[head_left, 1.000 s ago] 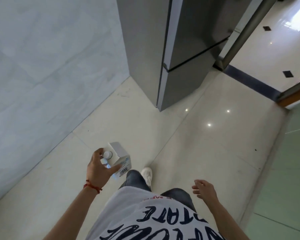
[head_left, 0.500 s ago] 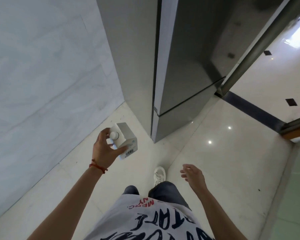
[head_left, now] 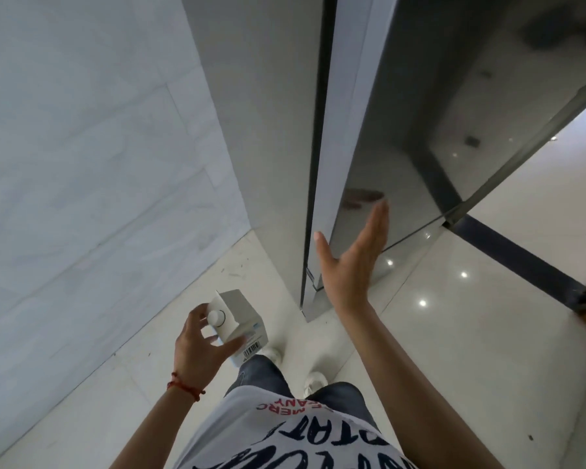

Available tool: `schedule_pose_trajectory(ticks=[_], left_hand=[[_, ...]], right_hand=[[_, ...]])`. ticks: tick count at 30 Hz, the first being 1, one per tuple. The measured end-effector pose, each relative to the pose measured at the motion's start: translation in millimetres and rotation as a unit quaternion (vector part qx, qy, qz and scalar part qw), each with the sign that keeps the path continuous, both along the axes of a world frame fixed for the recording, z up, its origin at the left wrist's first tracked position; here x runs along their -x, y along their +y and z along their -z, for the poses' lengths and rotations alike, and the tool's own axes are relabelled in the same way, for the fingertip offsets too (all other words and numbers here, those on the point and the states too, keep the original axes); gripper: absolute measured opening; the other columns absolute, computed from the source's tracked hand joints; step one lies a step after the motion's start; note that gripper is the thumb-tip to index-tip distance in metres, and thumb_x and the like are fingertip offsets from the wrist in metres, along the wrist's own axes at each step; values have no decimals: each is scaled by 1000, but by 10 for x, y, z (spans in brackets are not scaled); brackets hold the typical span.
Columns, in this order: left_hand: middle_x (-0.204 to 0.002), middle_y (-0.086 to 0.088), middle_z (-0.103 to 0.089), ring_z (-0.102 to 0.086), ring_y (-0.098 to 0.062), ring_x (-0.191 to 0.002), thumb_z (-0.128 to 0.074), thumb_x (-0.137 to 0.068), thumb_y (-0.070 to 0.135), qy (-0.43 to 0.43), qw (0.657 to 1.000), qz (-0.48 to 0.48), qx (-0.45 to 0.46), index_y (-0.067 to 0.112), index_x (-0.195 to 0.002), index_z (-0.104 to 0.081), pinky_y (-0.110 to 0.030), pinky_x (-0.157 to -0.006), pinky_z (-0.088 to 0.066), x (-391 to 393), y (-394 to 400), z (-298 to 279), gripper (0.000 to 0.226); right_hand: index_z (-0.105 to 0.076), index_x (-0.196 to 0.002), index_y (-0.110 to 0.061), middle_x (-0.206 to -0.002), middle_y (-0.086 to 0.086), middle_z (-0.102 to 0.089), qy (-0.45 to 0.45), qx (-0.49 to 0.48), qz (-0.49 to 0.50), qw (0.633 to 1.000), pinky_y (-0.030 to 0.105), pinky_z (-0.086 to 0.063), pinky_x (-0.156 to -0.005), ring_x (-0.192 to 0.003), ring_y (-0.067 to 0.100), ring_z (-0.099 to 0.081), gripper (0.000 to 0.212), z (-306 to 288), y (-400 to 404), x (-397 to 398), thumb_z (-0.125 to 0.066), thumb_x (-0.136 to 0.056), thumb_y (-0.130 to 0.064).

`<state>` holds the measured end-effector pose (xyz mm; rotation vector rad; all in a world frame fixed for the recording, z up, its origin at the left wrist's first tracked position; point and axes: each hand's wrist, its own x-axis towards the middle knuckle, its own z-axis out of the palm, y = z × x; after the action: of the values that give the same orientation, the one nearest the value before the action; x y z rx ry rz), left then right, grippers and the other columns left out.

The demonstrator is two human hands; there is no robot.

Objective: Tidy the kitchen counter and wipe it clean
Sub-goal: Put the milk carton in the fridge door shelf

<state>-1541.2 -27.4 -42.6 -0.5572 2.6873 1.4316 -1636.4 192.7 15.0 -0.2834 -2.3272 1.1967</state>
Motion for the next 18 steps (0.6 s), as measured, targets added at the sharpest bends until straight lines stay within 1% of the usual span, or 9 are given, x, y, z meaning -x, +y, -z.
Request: schedule_pose_trajectory(ticks=[2, 4, 6, 8, 11, 12, 14, 16, 18], left_hand=[[-108, 1, -55, -56, -18, -99, -86, -54, 13, 11, 999, 44, 7, 10, -116, -48, -33, -76, -57, 218, -26, -39, 72], [-110, 2, -54, -55, -15, -99, -87, -53, 15, 26, 995, 93, 10, 10, -117, -48, -22, -72, -55, 437, -42, -92, 75], [-111, 3, -54, -54, -13, -99, -87, -53, 17, 40, 991, 130, 8, 10, -118, -48, -13, -70, -50, 647, -49, -155, 77], [-111, 3, -54, -54, -13, -100, -87, -53, 17, 50, 987, 151, 3, 10, -119, -47, -12, -71, -49, 825, -53, -199, 77], [-110, 3, -54, -54, -15, -100, -87, -53, 15, 61, 984, 169, -1, 11, -118, -48, -13, -71, -50, 1002, -61, -238, 76], [-109, 4, -54, -55, -15, -100, -87, -53, 15, 64, 982, 178, -2, 11, -118, -48, -13, -72, -50, 1040, -62, -247, 76], [-110, 4, -54, -55, -17, -100, -87, -53, 16, 67, 978, 200, -1, 10, -118, -49, -14, -71, -51, 1094, -63, -253, 75], [-112, 3, -53, -55, -16, -100, -87, -54, 16, 68, 973, 222, 4, 9, -118, -49, -10, -70, -49, 1127, -60, -267, 75], [-112, 2, -54, -55, -16, -100, -86, -54, 17, 76, 967, 241, 10, 8, -117, -49, -3, -66, -48, 1148, -52, -285, 74]], right_hand=[[-10, -140, 0, -150, 24, -12, 64, -17, 24, 997, 34, -20, -117, -141, 34, -17, 88, -108, -88, 154, -66, -81, -35], [-9, -139, -4, -148, 20, -9, 110, -21, 42, 993, 40, -27, -115, -139, 38, -20, 85, -232, -139, 289, -64, -82, -34], [-6, -138, -6, -147, 20, -7, 146, -30, 66, 987, 43, -28, -114, -139, 40, -19, 82, -301, -114, 410, -61, -84, -32], [-1, -141, -8, -146, 22, -5, 153, -51, 67, 985, 47, -26, -114, -139, 42, -15, 91, -308, -13, 488, -64, -80, -30], [12, -145, -28, -147, 20, -4, 150, -86, 37, 984, 56, -35, -105, -137, 45, -18, 107, -289, 145, 495, -69, -74, -32], [13, -144, -31, -147, 20, -5, 152, -98, 32, 983, 57, -37, -102, -136, 46, -20, 108, -292, 175, 487, -69, -73, -33], [9, -144, -29, -146, 20, -7, 154, -120, 32, 980, 55, -36, -103, -135, 46, -22, 107, -313, 206, 475, -69, -71, -36], [10, -144, -28, -146, 20, -9, 152, -134, 33, 979, 50, -36, -106, -136, 45, -23, 107, -341, 221, 460, -69, -72, -40], [14, -144, -30, -146, 20, -8, 147, -141, 31, 979, 45, -37, -107, -136, 45, -24, 108, -365, 228, 441, -66, -73, -45]])
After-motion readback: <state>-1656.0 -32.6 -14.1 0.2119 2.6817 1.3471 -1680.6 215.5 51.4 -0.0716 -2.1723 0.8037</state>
